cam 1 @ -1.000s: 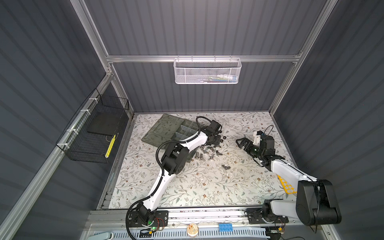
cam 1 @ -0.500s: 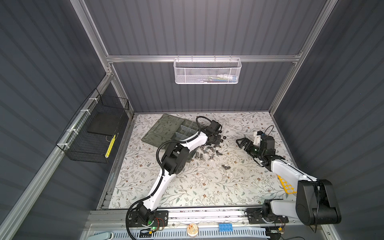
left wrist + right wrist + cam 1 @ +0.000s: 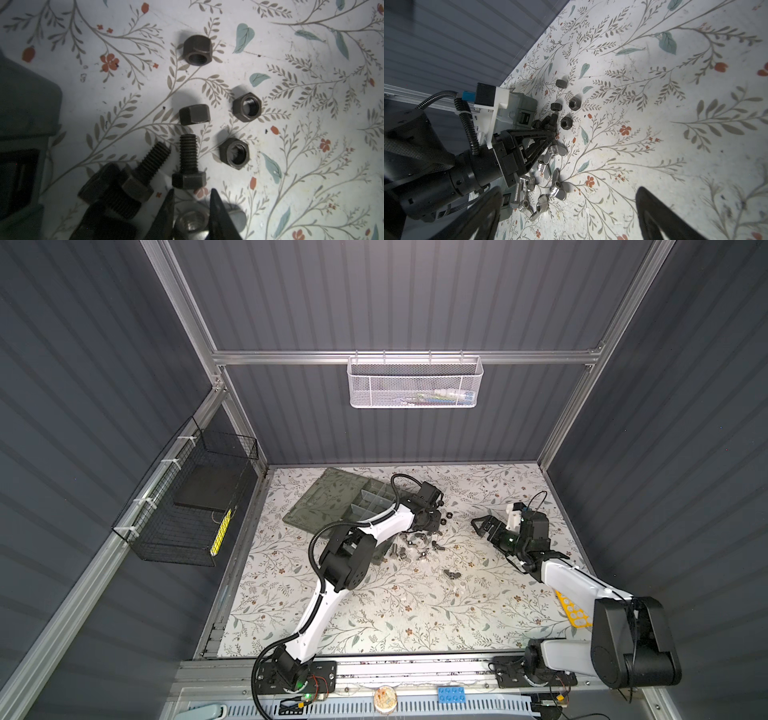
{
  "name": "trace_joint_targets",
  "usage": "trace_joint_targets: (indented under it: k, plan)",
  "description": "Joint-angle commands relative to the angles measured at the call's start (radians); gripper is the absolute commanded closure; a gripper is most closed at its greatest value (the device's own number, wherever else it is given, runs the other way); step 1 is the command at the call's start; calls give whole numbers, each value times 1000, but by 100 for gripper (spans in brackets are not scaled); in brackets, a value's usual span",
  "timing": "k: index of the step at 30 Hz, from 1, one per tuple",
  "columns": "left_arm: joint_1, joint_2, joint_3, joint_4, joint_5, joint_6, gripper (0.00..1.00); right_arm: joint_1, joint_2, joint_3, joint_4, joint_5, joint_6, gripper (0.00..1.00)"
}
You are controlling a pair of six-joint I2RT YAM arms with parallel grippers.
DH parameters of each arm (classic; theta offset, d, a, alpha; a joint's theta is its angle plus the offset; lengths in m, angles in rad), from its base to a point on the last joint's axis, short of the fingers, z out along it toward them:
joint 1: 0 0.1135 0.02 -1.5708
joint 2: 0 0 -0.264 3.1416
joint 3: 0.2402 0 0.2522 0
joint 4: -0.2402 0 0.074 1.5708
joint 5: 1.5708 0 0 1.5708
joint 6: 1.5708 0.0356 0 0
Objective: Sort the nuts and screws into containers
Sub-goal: 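Close the left gripper on a large silver hex nut and lift it, then carry the silver nut with the left gripper over a box compartment and release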
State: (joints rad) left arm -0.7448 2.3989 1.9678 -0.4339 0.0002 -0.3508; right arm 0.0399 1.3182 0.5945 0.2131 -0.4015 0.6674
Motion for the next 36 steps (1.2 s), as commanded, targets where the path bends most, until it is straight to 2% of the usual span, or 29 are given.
trace_joint_targets:
  k: [1, 12, 18, 30, 36]
  plan:
    - [-7, -78, -7, -19, 16, -8, 76, -5, 9, -9, 17, -18, 0, 1]
    - [-5, -103, 25, -41, 9, 6, 76, -4, 9, -12, 35, -49, 0, 1]
    - [25, -132, 58, -68, 29, 15, 75, 16, 3, -9, 58, -80, -21, 1]
    - [148, -175, 89, -79, 69, 16, 76, 131, -3, 59, 4, -35, -127, 1]
    - [228, -151, 102, -65, 89, 10, 76, 200, 46, 126, -23, -15, -140, 1]
